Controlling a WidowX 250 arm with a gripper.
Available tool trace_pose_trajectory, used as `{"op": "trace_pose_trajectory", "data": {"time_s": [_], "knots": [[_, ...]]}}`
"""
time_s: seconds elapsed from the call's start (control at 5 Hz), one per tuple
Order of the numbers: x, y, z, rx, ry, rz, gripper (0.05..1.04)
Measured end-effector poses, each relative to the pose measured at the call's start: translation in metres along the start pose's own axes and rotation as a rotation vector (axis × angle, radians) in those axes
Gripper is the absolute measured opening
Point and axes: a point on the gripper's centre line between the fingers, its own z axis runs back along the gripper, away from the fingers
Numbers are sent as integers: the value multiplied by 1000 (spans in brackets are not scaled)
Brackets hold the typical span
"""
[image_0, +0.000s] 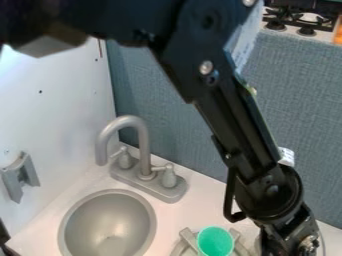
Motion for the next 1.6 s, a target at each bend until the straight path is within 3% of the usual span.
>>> {"op": "trace_pose_trajectory", "data": {"time_s": [0.2, 0.4, 0.6, 1.0, 1.2, 1.4, 1.6], "knots": [[-9, -14, -4, -74, 13, 31, 1007], [-3, -13, -6, -84, 19, 47, 1007], [-3, -4, -21, -67, 100, 89, 1007], [5, 0, -36, -72, 120, 107, 963], [7, -3, -36, -81, 76, 132, 888], [4, -6, -4, -49, -7, 190, 888], [-1, -7, 26, 2, -57, 251, 888]]}}
